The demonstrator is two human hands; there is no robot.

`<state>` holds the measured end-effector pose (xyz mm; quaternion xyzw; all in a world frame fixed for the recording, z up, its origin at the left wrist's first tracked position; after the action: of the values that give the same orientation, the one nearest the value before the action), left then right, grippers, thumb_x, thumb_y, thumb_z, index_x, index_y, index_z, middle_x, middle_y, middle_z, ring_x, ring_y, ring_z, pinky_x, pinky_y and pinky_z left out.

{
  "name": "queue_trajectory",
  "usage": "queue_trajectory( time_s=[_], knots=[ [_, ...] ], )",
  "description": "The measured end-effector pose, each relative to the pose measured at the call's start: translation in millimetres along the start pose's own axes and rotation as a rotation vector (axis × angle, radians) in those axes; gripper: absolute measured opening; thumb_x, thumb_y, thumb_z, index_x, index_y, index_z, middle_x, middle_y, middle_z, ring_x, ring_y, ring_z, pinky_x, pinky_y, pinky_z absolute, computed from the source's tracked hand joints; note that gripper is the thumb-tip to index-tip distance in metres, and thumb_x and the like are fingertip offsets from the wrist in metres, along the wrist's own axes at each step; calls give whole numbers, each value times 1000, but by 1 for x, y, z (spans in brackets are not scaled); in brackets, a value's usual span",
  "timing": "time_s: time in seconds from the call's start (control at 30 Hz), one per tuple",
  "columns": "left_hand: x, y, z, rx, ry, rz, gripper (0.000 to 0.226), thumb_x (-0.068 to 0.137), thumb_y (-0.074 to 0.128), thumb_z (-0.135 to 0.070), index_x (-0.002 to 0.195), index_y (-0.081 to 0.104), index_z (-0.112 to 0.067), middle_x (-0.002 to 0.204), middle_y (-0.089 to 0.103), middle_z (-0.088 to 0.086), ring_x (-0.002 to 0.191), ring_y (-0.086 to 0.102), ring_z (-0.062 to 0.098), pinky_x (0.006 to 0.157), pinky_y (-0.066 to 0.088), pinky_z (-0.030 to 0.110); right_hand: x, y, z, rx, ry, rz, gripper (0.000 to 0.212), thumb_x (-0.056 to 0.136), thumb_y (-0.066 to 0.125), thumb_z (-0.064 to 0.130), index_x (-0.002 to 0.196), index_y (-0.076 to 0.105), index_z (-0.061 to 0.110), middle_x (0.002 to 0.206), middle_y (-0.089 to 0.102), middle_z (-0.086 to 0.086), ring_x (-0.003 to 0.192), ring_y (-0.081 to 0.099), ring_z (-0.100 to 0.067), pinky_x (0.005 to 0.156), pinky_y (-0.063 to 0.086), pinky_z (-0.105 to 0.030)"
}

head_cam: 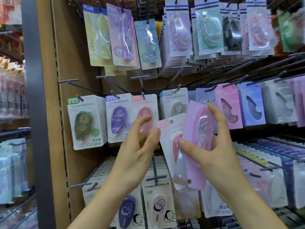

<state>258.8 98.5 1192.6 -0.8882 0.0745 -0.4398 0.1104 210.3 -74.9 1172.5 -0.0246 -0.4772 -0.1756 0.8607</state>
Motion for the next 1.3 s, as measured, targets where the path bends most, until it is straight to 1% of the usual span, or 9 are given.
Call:
queue_trajectory(
  time_s=[0.1,0.23,0.37,0.47,0.6,0.77,1.0,1.13,1.3],
  knots=[
    [-14,22,3,-273,-105,86,51,80,70,-41,124,46,-39,92,77,1,88,73,21,76,59,42,-5,7,-1,15,-4,44,99,62,82,48,141,23,61,152,35,23,139,41,-9,112,37,-48],
    [-20,19,-13,-321,-18,57,52,84,66,-12,129,47,-31,62,72,0,55,67,9,54,51,18,-13,5,-3,67,13,7,93,64,80,48,136,24,67,151,32,30,138,39,-3,113,37,-45],
    [-22,-1,-13,-326,58,-55,47,83,66,-19,125,56,-37,50,59,1,51,49,21,57,44,27,-16,-21,0,60,30,-98,85,76,78,31,142,30,57,146,42,27,132,46,0,109,42,-43],
    [-22,-9,-9,-340,72,-75,32,87,69,-21,113,67,-38,55,34,28,53,27,35,59,29,37,-17,-36,9,11,1,-162,74,86,71,13,138,38,55,141,45,30,129,45,4,109,42,-39],
    [-23,-10,-8,-402,73,-76,29,81,65,-18,105,73,-32,53,45,8,54,44,13,56,42,20,-17,-34,16,-110,-3,-99,66,87,71,24,131,40,62,140,52,16,125,54,-9,99,50,-41],
    [-22,-9,-10,-390,79,-52,30,83,64,-16,108,73,-30,53,52,10,57,51,14,59,45,22,-17,-38,15,-138,74,-82,52,86,68,23,122,44,53,76,70,13,61,59,2,55,45,-14],
    [-23,-7,-22,-370,87,-17,46,90,57,0,127,53,-26,47,58,-9,47,53,-2,54,44,10,-16,-19,27,-211,112,162,79,61,79,29,123,42,61,96,75,16,84,73,-8,65,60,-27],
    [-18,-8,-20,-360,45,43,31,80,64,-12,109,69,-21,79,76,2,74,71,10,68,55,20,-14,-8,31,-452,68,342,44,65,85,28,103,67,42,88,74,19,78,70,0,69,54,-17],
    [-15,-4,-27,-222,59,193,14,76,74,-11,90,76,-12,105,73,2,100,70,19,88,56,29,-15,23,40,-653,-6,641,46,75,83,31,113,64,49,101,70,26,93,66,3,82,54,-25]
  ],
)
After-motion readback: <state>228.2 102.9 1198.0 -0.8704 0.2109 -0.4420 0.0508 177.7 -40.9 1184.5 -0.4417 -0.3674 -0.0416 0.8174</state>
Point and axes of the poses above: each hand's wrist, its own x-axis towards the middle knuckle, its own y-axis out of the palm, z = x × y, the point moved 10 cm from there along x, towards the middle knuckle
